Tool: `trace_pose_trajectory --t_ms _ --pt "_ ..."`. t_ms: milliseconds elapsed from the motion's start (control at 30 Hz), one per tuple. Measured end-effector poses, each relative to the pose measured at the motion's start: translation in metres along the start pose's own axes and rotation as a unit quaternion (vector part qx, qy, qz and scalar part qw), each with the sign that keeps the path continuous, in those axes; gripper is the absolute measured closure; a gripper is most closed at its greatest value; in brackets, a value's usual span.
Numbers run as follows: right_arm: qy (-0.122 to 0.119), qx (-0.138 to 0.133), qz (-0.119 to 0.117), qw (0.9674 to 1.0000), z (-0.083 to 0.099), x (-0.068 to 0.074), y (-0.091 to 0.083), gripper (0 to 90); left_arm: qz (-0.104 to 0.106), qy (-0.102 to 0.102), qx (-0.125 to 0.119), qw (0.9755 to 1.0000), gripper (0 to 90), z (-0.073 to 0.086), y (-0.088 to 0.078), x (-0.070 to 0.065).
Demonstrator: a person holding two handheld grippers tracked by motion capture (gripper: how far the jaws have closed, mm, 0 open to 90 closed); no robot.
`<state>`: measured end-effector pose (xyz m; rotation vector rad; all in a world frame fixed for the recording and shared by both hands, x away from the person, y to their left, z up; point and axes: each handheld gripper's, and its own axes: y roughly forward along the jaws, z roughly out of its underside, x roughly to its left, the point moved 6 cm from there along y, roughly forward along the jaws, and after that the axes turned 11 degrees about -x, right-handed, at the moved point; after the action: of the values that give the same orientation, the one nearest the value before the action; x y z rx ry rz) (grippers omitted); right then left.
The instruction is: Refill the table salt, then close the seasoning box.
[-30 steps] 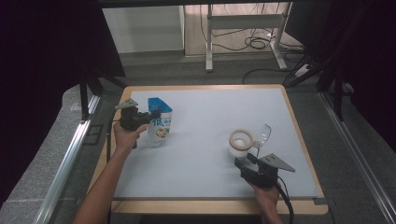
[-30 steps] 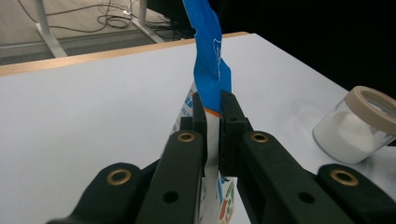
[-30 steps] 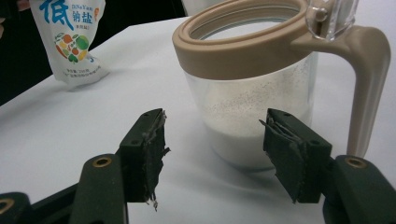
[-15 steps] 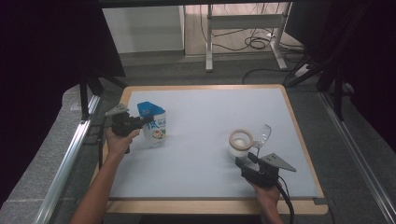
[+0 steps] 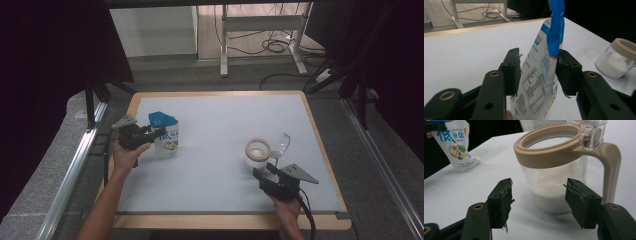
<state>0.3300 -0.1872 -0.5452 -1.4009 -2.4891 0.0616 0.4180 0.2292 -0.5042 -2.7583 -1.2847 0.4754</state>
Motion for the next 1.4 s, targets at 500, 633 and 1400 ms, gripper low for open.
trace_pose_trajectory --t_ms 500,633,1400 --pt "0.005 -0.005 -0.001 1.0000 -0.003 -0.003 -0.001 38.6 -0.012 0.005 0.014 0.9998 40.2 0.019 -0.017 -0.003" --pt "0.004 -0.011 -0.004 0.9999 -0.006 -0.003 -0.004 38.5 -0.014 0.010 0.022 0.9996 40.0 0.027 -0.019 -0.007" --pt "0.008 -0.067 0.029 0.9973 -0.035 -0.031 -0.039 63.7 -0.015 0.000 0.044 0.9989 38.1 0.055 -0.025 -0.007"
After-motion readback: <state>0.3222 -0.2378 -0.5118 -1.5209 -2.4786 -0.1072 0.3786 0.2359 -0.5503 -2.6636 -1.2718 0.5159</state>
